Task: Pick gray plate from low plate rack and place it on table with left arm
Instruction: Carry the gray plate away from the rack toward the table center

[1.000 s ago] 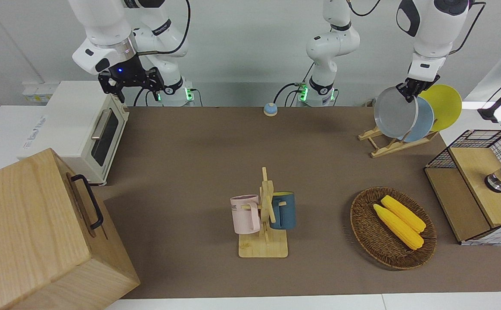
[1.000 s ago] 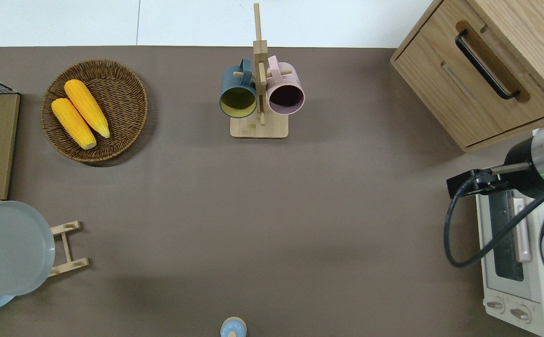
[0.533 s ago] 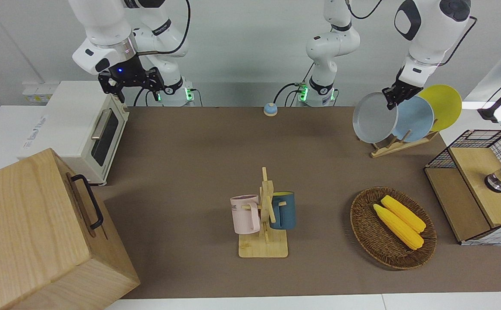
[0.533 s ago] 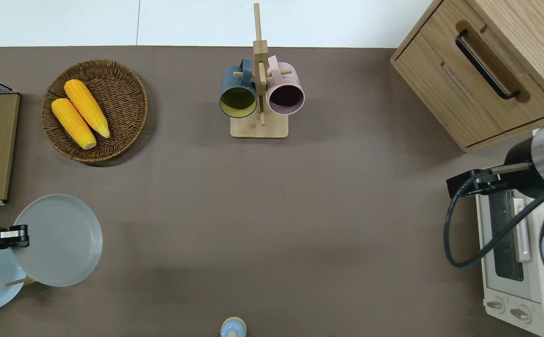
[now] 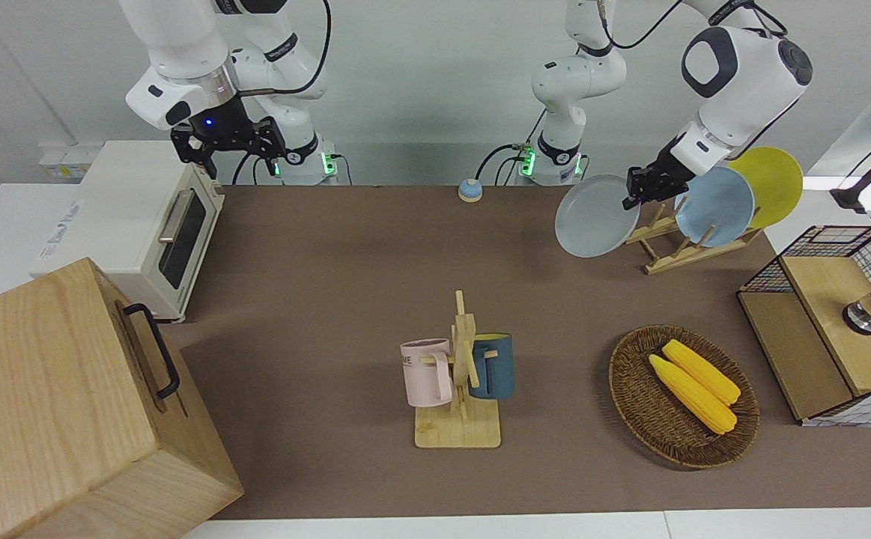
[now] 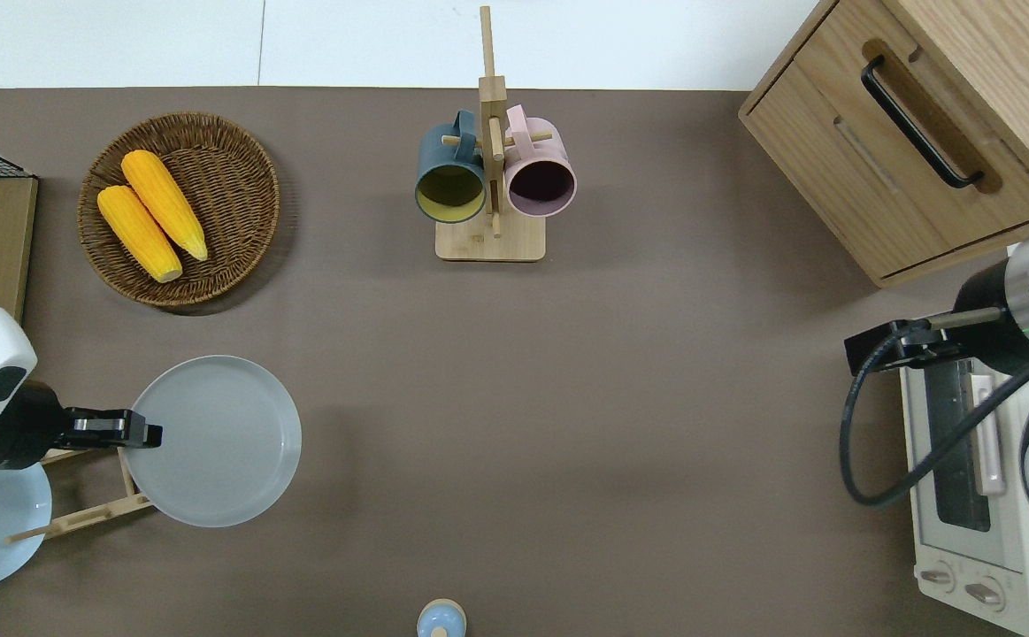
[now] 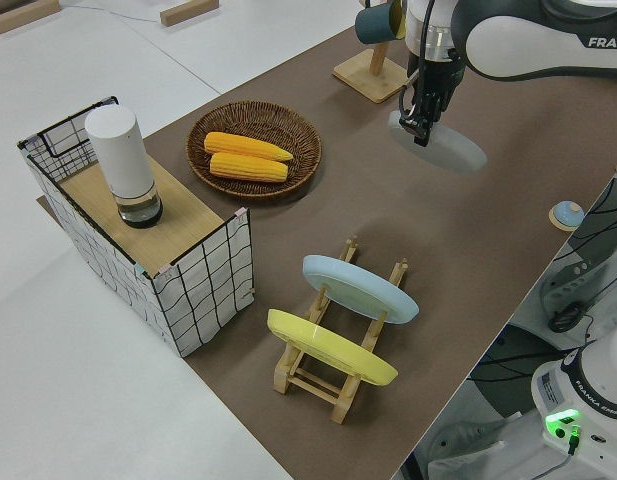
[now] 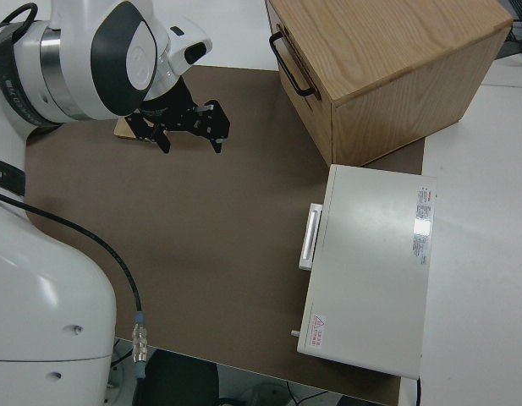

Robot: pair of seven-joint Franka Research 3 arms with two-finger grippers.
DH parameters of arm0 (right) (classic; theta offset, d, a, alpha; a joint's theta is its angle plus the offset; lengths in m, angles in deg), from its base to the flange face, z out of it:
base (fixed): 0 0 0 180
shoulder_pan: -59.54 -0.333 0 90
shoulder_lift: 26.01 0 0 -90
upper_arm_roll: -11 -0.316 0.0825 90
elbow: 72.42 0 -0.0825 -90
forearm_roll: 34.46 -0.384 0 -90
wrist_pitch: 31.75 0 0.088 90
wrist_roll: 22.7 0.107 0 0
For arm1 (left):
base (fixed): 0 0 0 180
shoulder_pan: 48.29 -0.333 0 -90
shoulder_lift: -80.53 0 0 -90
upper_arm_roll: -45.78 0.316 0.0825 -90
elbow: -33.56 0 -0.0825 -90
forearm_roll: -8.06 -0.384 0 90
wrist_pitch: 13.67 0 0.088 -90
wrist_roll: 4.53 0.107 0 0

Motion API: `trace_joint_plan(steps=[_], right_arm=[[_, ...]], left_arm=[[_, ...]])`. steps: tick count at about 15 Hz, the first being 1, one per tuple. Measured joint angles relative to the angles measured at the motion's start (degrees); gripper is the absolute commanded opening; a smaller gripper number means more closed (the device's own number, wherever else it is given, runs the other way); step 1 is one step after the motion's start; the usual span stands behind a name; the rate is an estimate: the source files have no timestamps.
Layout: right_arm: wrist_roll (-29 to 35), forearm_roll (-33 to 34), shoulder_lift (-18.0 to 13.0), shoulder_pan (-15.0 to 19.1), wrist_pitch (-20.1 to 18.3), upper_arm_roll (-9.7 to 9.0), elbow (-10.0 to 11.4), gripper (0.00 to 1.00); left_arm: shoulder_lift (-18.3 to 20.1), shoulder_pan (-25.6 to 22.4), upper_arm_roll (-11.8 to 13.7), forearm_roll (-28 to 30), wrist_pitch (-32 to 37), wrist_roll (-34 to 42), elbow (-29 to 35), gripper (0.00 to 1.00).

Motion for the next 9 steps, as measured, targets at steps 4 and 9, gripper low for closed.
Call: trace_joint_plan(steps=[4, 9], right_arm=[[0.0, 0.0, 0.0, 0.0, 0.0, 0.00, 0.0, 0.983], [0.0, 0.0, 0.0, 0.0, 0.0, 0.00, 0.0, 0.983]], left_arm=[[-2.0, -1.3, 0.5, 6.1, -1.2, 8.3, 3.2, 0.00], [-2.3, -1.3, 0.4, 8.0, -6.2, 11.8, 8.0, 0.00]])
